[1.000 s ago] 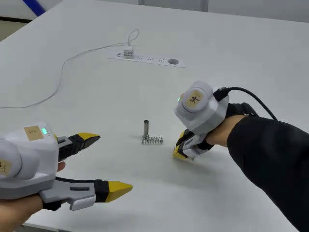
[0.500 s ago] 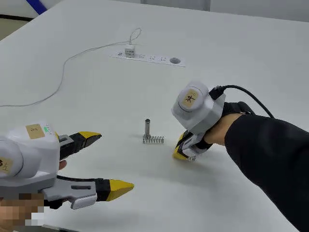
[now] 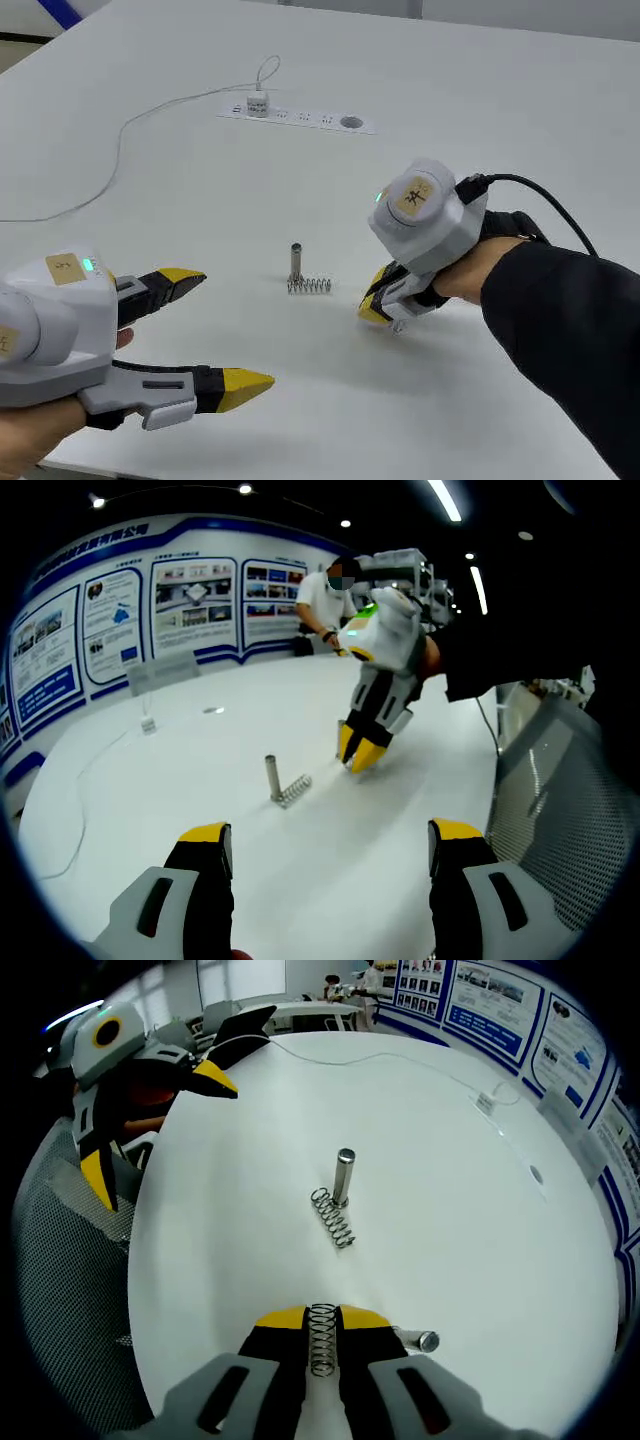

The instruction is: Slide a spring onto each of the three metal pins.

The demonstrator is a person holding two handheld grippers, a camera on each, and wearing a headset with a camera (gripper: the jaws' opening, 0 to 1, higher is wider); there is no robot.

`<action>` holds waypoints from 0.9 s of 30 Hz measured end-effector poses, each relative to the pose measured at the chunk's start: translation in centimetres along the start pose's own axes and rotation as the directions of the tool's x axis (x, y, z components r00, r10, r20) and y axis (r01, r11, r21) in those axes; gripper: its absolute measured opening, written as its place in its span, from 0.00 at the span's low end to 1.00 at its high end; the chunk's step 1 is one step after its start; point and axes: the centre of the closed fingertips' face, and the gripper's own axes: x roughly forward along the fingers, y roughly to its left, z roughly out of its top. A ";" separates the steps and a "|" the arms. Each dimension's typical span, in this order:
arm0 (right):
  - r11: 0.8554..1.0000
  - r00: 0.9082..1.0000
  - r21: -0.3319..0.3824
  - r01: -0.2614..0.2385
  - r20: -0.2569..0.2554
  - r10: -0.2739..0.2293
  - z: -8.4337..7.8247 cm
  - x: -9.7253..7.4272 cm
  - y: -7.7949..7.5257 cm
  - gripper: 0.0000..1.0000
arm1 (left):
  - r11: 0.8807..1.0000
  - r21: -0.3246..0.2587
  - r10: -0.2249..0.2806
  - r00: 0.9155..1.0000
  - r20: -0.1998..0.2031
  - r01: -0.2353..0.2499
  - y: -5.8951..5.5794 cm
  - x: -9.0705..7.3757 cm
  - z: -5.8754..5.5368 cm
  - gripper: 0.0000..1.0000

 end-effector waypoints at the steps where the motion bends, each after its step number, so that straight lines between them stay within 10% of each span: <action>1: 1.000 1.000 0.004 0.004 0.005 -0.004 -0.1 -0.1 0.0 0.12 | 1.000 0.001 -0.002 1.000 0.001 0.002 0.0 0.0 0.1 0.82; 17: 0.988 0.985 0.135 0.080 0.139 -0.099 -0.6 -3.5 -0.6 0.12 | 0.999 0.019 -0.036 0.999 0.019 0.035 -0.6 0.5 1.0 0.83; 27: 0.971 0.952 0.209 0.118 0.255 -0.170 0.3 -6.1 -1.6 0.12 | 0.999 0.024 -0.048 0.999 0.020 0.047 -0.7 0.7 1.3 0.83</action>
